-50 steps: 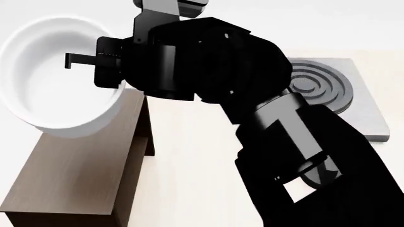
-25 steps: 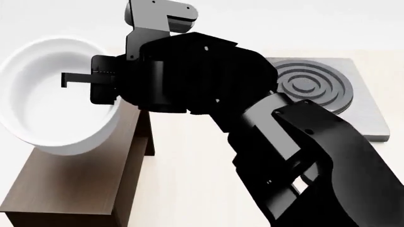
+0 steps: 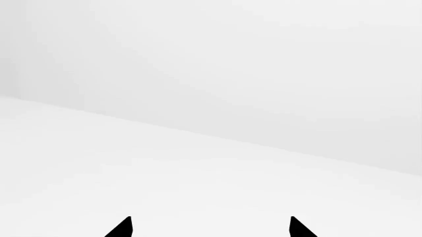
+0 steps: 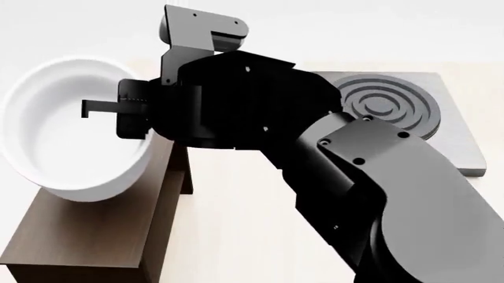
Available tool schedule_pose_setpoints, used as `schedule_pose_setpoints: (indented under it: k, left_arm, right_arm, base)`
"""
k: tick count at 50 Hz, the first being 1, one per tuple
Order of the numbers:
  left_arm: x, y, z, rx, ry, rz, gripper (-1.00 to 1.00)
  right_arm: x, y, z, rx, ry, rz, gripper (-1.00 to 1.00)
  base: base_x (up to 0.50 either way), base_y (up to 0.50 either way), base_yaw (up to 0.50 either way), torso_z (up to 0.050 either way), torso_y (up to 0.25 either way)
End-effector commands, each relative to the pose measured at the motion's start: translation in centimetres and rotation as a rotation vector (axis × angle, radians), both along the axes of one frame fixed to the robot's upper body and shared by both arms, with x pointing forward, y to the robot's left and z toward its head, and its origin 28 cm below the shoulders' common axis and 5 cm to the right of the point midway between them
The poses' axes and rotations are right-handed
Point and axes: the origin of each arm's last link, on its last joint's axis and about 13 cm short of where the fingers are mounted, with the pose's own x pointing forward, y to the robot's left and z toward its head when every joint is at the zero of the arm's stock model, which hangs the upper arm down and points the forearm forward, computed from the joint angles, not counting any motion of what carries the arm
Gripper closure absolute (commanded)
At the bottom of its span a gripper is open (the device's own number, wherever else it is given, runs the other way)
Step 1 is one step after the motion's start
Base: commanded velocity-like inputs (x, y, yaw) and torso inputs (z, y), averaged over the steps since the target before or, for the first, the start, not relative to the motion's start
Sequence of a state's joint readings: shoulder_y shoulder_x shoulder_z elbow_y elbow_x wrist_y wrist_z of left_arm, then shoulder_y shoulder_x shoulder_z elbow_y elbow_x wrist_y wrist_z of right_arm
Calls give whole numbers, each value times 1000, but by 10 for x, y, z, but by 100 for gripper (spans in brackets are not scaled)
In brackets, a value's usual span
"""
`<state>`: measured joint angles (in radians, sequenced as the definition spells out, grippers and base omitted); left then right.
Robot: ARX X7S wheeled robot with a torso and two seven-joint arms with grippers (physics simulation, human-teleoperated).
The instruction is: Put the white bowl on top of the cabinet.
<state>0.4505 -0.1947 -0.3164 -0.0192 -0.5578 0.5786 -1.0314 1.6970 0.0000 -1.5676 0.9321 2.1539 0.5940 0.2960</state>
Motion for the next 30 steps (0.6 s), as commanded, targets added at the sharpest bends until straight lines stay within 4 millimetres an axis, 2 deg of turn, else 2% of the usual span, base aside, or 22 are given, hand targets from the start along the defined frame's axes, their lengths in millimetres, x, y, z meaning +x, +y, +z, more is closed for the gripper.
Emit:
schedule_pose_setpoints:
  k: [1,30]
  left_arm:
    - [0,0,0,1,1,0,-100]
    - [0,0,0,0,0,-1,-100]
  right_arm:
    - [2,0,9,57,-17,-2,100]
    - [1,0,2,52,2,-3,100]
  base:
    - [0,0,0,0,0]
    - [0,0,0,0,1]
